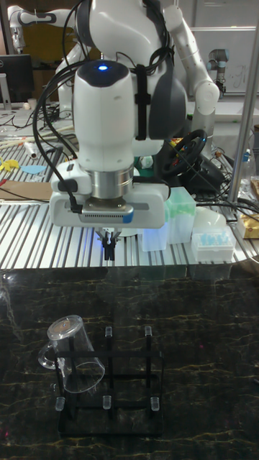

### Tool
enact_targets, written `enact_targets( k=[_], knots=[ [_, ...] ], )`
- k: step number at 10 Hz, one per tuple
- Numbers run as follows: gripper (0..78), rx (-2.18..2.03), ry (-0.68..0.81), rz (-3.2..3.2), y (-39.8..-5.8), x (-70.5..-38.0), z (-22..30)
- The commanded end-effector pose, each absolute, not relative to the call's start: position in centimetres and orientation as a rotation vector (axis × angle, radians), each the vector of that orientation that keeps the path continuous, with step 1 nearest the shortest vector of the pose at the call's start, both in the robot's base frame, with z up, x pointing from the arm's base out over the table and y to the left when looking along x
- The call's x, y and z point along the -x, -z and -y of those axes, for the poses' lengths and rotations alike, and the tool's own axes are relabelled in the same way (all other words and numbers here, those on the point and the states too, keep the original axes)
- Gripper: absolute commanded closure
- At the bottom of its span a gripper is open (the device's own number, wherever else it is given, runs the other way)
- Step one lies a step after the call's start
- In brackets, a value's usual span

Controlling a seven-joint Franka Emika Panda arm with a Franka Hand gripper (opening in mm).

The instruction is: Put the cup on the cup rack

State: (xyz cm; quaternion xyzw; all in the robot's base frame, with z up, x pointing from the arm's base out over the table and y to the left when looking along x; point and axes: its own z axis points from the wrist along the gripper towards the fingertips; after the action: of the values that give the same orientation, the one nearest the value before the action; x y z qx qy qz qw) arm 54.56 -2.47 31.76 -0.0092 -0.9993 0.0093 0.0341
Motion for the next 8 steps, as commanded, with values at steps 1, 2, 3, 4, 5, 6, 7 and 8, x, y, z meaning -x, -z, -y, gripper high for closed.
enact_targets(
  k=[1, 2, 3, 4, 5, 6, 7, 8],
  knots=[
    [76.4, 0.039, -0.047, 3.092, -31.92, -54.61, 2.49],
    [76.4, 0.042, -0.058, 3.096, -31.92, -54.62, 2.49],
    [76.4, 0.036, -0.057, 3.099, -31.91, -54.64, 2.49],
    [76.4, 0.029, -0.055, 3.101, -31.91, -54.63, 2.49],
    [76.4, 0.022, -0.049, 3.101, -31.91, -54.63, 2.49],
    [76.4, 0.006, -0.035, 3.099, -31.90, -54.64, 2.48],
    [76.4, -0.004, -0.033, 3.097, -31.87, -54.65, 2.47],
    [76.4, -0.010, -0.033, 3.096, -31.86, -54.65, 2.47]
  ],
)
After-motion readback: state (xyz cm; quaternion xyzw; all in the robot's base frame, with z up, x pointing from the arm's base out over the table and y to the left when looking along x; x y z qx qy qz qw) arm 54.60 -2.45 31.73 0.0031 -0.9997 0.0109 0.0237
